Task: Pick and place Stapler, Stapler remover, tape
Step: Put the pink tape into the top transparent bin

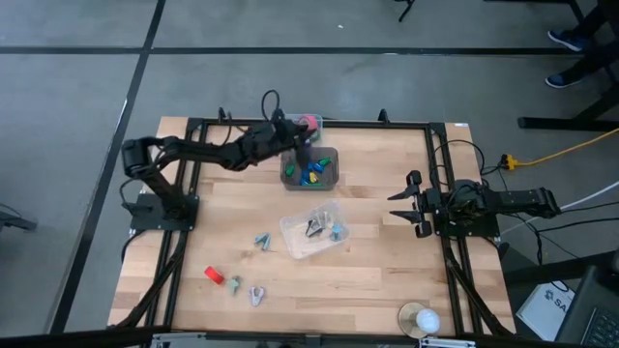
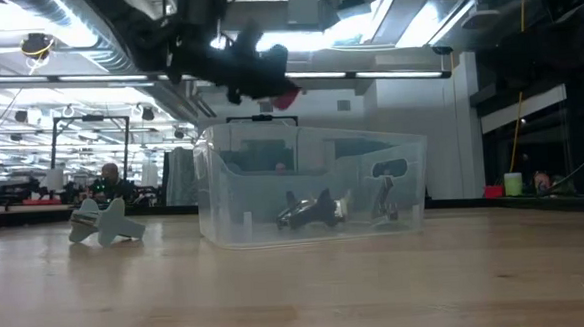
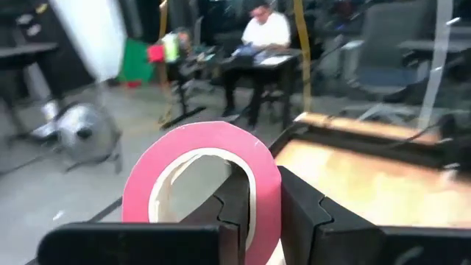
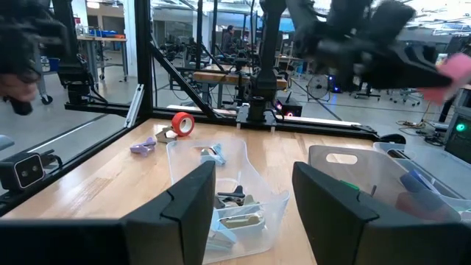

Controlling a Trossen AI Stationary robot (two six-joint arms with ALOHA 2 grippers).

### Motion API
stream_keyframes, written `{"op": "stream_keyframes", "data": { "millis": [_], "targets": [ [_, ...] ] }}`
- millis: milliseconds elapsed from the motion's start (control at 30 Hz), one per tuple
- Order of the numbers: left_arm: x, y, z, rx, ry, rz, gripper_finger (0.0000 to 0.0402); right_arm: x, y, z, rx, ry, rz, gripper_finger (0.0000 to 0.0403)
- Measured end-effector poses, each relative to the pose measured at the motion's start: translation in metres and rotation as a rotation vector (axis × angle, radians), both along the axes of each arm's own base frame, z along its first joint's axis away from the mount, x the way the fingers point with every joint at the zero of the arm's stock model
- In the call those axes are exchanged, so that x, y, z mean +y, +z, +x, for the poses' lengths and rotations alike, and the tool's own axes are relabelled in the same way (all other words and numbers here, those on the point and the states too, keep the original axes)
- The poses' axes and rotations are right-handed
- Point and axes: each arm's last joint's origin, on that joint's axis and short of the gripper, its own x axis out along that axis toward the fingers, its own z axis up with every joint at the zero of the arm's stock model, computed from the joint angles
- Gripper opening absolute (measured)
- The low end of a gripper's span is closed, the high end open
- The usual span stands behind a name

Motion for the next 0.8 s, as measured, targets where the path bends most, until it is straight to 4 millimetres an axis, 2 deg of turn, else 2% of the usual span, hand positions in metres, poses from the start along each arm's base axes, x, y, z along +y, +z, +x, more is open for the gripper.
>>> {"op": "stream_keyframes", "data": {
  "millis": [167,333,467,600,800],
  "targets": [
    [0.028,-0.015,-0.013,0.035,0.110,-0.177,0.0044,0.000,0.000,0.000,0.000,0.000,0.000,0.0187],
    [0.046,-0.033,-0.029,0.129,0.218,-0.354,0.0049,0.000,0.000,0.000,0.000,0.000,0.000,0.0187],
    [0.053,-0.043,-0.040,0.201,0.267,-0.417,0.0050,0.000,0.000,0.000,0.000,0.000,0.000,0.0187],
    [0.056,-0.043,-0.042,0.198,0.261,-0.428,0.0055,0.000,0.000,0.000,0.000,0.000,0.000,0.0187],
    [0.056,-0.042,-0.042,0.196,0.256,-0.427,0.0087,0.000,0.000,0.000,0.000,0.000,0.000,0.0187]
  ]
}}
